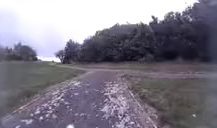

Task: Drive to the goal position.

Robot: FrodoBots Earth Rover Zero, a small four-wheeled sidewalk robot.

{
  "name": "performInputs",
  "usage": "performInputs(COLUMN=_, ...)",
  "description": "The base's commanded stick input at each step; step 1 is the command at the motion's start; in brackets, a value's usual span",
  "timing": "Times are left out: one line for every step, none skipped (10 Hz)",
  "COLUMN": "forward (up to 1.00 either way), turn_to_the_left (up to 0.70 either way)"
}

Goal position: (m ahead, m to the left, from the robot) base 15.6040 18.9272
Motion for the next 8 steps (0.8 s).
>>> performInputs(forward=0.85, turn_to_the_left=0.03)
performInputs(forward=0.85, turn_to_the_left=0.03)
performInputs(forward=0.85, turn_to_the_left=0.02)
performInputs(forward=0.85, turn_to_the_left=0.02)
performInputs(forward=0.85, turn_to_the_left=0.00)
performInputs(forward=0.85, turn_to_the_left=0.00)
performInputs(forward=0.85, turn_to_the_left=0.00)
performInputs(forward=0.85, turn_to_the_left=0.00)
